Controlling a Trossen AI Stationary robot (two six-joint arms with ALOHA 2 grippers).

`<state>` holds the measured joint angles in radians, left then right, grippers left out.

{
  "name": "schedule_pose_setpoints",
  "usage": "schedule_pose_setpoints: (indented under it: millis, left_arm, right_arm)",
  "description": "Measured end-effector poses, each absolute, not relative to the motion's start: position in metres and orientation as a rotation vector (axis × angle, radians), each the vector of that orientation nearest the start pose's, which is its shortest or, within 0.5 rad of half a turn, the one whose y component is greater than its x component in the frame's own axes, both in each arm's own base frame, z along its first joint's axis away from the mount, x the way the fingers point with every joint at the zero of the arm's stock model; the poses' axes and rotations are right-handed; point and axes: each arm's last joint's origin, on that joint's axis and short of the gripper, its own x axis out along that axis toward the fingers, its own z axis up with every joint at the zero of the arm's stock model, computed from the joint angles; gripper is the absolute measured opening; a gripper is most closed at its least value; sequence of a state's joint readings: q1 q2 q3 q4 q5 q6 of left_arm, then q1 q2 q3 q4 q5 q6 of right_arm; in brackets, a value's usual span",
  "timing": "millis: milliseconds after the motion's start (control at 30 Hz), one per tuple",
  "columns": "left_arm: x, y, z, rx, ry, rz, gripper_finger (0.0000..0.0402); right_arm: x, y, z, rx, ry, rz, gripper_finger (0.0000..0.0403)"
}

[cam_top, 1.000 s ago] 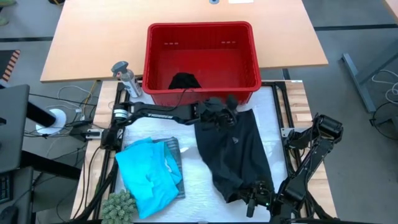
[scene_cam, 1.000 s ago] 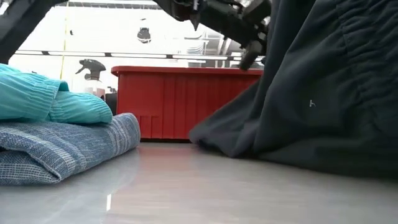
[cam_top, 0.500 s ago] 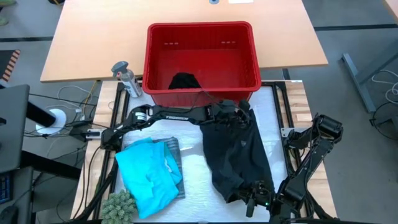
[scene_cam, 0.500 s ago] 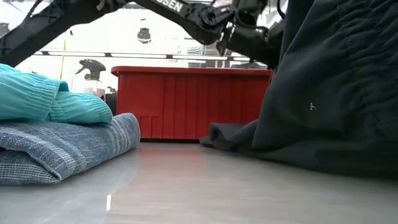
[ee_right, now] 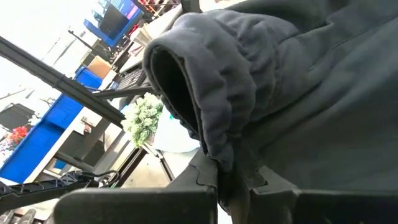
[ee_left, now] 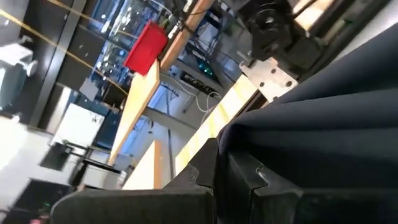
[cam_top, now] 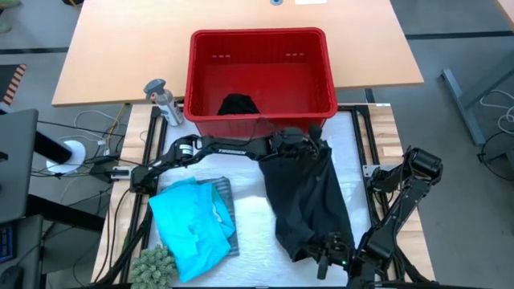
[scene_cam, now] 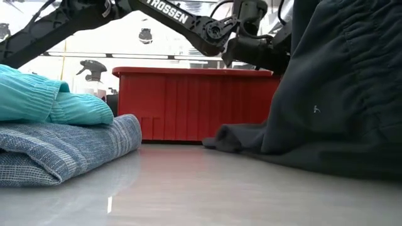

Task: Fold Laundry from Bin
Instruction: Fold the black shorts from the red organizer bin

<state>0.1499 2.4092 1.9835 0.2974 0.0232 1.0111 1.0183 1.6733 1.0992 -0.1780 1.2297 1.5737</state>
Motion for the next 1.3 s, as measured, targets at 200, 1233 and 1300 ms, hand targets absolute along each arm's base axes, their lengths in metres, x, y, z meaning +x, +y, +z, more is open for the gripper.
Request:
schedule_pose_setpoints:
  millis: [200, 1233, 1300]
  left_arm:
    - [0.551, 0.101, 0.223, 0.880, 0.144, 0.035, 0.0000]
    - [0.522, 0.124, 0.149, 0.431, 0.615, 0.044, 0.0000]
    - [0.517, 0.122, 0.136, 0.414, 0.650, 0.017, 0.0000]
  right_arm:
    - [0.205, 0.275, 0.231, 0.884, 0.084, -0.385, 0.0034]
    - [0.269, 0.245, 0.212, 0.910, 0.207, -0.418, 0.0032]
    - [0.268, 0.247, 0.212, 0.917, 0.204, -0.413, 0.0033]
